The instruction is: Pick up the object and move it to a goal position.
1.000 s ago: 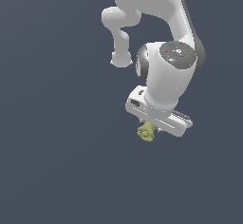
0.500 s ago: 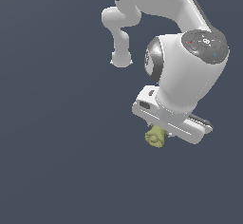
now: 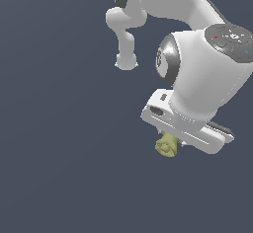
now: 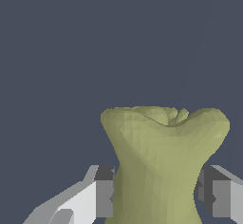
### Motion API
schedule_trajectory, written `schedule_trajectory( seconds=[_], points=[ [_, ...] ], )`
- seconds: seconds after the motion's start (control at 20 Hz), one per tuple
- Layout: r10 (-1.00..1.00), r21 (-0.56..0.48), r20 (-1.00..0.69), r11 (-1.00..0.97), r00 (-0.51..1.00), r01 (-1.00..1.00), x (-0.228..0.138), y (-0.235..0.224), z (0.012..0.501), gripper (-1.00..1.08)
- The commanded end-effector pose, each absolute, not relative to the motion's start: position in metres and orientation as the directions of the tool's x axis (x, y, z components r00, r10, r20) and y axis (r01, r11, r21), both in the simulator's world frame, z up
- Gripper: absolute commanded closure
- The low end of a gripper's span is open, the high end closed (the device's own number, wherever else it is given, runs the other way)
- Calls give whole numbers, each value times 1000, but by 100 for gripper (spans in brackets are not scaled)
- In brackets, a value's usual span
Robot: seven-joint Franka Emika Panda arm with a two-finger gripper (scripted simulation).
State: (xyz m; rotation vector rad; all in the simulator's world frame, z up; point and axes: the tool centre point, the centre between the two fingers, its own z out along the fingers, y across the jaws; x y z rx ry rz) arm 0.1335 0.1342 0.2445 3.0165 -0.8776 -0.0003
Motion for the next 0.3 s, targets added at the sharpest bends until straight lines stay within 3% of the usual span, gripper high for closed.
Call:
schedule_trajectory(
  seconds=[0.0, 0.25],
  points=[
    [-537, 0, 0, -844, 844, -537, 136, 135, 247, 108],
    [-537, 0, 0, -844, 844, -537, 137, 136, 248, 108]
  ],
)
